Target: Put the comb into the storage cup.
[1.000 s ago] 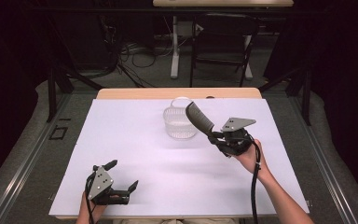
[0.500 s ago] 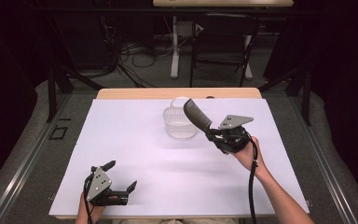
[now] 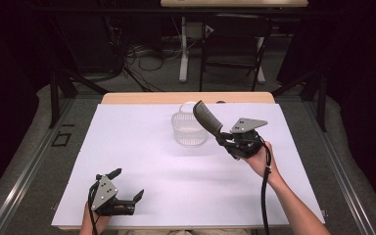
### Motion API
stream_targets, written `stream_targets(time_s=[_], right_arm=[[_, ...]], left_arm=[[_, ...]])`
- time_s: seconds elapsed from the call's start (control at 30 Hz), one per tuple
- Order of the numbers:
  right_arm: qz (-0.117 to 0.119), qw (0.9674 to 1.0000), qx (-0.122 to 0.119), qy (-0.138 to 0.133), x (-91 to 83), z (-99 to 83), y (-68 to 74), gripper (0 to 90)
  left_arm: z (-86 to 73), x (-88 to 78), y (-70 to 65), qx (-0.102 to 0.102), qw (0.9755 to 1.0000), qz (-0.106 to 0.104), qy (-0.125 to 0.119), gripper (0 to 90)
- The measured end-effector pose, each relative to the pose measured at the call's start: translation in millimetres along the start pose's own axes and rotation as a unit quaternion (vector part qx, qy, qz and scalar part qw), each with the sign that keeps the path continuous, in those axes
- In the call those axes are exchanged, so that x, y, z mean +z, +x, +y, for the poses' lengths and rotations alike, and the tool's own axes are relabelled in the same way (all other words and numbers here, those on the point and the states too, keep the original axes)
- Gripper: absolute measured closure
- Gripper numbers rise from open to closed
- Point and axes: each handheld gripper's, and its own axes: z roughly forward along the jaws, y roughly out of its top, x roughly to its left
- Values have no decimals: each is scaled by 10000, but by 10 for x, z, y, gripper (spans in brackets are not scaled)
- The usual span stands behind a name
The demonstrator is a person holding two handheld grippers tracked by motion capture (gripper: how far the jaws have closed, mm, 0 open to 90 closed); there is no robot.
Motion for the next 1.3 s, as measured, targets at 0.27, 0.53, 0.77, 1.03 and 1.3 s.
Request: stream_targets(time_s=[0.27, 0.53, 0.77, 1.03, 1.3], right_arm=[[-21, 10000, 16, -58, 1, 44, -11, 725], [-86, 9999, 35, -90, 0, 76, -43, 725], [-127, 9998, 26, -130, 11, 107, -60, 725], [-166, 9997, 22, -177, 16, 143, -82, 725], [-217, 9995, 15, -214, 10, 219, -109, 725]], left_arm=[[3, -2, -1, -6, 10000, -9, -21, 2], [0, 6, 3, -27, 10000, -16, -5, 2], [2, 3, 7, -24, 10000, -14, -26, 2], [4, 6, 6, -16, 10000, -20, -29, 2], [6, 4, 4, -19, 10000, -28, -40, 2]])
